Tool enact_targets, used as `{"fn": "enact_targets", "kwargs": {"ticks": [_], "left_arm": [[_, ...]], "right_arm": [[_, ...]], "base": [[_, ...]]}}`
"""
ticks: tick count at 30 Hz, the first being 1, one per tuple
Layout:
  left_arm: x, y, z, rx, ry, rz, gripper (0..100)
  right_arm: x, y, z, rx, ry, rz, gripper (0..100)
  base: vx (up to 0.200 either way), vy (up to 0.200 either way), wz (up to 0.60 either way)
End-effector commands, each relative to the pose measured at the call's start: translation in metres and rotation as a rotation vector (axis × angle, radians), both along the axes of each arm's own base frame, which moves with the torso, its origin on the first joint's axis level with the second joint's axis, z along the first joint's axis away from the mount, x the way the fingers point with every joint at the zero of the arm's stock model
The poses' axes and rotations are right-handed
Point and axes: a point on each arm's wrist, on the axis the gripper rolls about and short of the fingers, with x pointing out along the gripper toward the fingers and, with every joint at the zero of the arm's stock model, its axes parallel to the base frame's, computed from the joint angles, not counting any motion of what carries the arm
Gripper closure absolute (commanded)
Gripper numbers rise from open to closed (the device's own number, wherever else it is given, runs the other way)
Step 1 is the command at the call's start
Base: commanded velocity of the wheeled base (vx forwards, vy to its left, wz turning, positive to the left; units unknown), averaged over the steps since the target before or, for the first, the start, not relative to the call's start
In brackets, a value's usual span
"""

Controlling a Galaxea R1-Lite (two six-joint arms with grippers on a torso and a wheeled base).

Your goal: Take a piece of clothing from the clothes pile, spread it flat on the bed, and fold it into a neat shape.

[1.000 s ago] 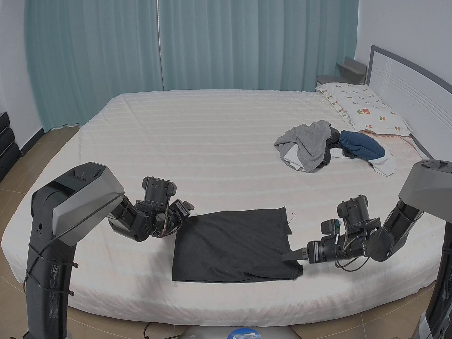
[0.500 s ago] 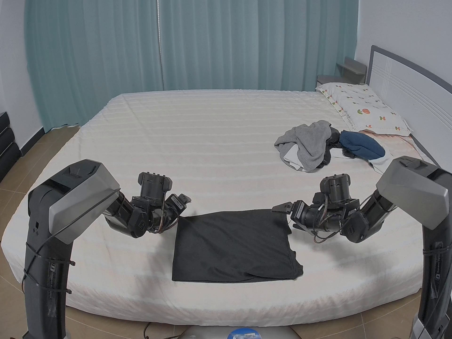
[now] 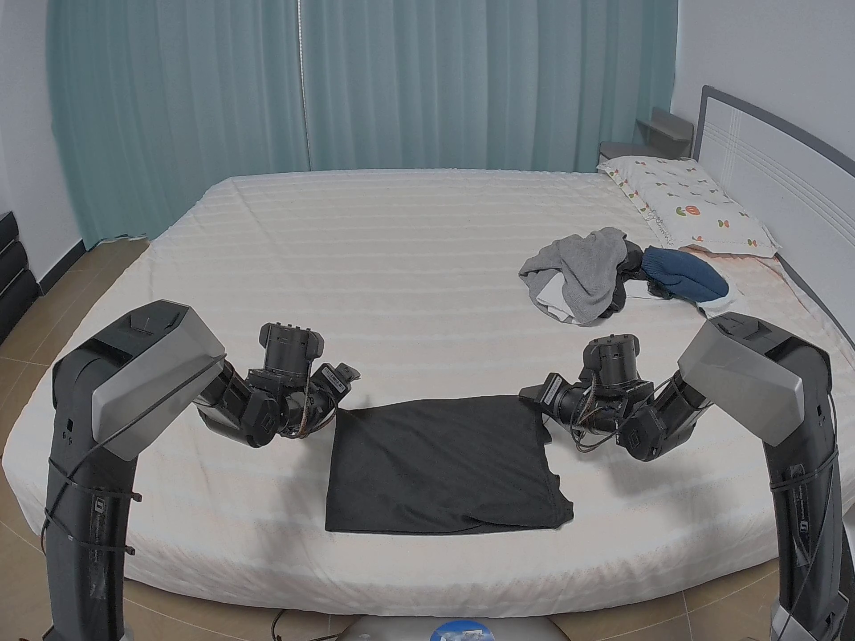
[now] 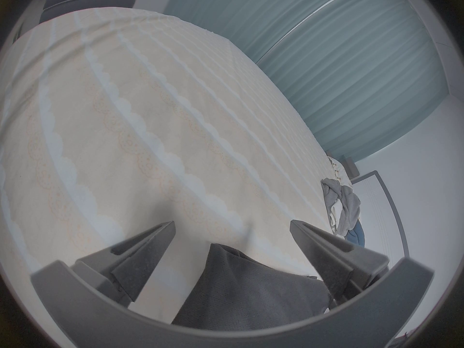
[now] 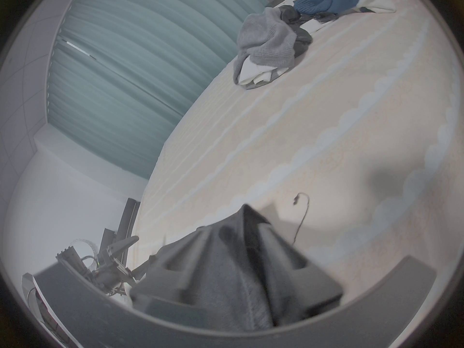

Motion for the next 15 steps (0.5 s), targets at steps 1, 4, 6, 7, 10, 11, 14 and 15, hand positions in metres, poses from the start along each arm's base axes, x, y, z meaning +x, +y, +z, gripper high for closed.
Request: {"fn": "enact_targets", "kwargs": {"ticks": [1,4,6,7,10,11,14,15], "left_arm": [[-0.0001,0.0001,-0.0011,0.001,0.002,0.000,0],[-0.0001,0.0001,-0.0011,0.001,0.002,0.000,0],[-0.0001,0.0001,-0.0011,0.002,0.002,-0.001,0],[-0.0001,0.0001,-0.0011,0.002,0.002,-0.001,0],[-0.0001,0.0001,-0.0011,0.002,0.002,-0.001,0],[-0.0001,0.0001,-0.0011,0.002,0.002,-0.001,0],[-0.0001,0.0002,-0.0011,0.003,0.001,0.000,0],[-0.0001,0.0001,-0.0011,0.002,0.002,-0.001,0]], "right_arm": [[0.0048,-0.0089,-0.0042,0.002,0.003,-0.023,100],[0.0065,-0.0120,-0.0034,0.004,-0.002,-0.030,100],[0.0076,-0.0146,-0.0023,0.008,-0.003,-0.036,100],[0.0082,-0.0144,-0.0030,0.011,-0.003,-0.039,100],[0.0106,-0.0145,-0.0013,0.031,-0.013,-0.053,100],[0.0107,-0.0145,-0.0012,0.031,-0.014,-0.053,100],[0.0115,-0.0165,-0.0006,0.037,-0.018,-0.059,100],[0.0116,-0.0165,0.0001,0.036,-0.021,-0.059,100]], "base": [[0.000,0.000,0.00],[0.000,0.000,0.00],[0.000,0.000,0.00],[0.000,0.000,0.00],[0.000,0.000,0.00],[0.000,0.000,0.00],[0.000,0.000,0.00],[0.000,0.000,0.00]]}}
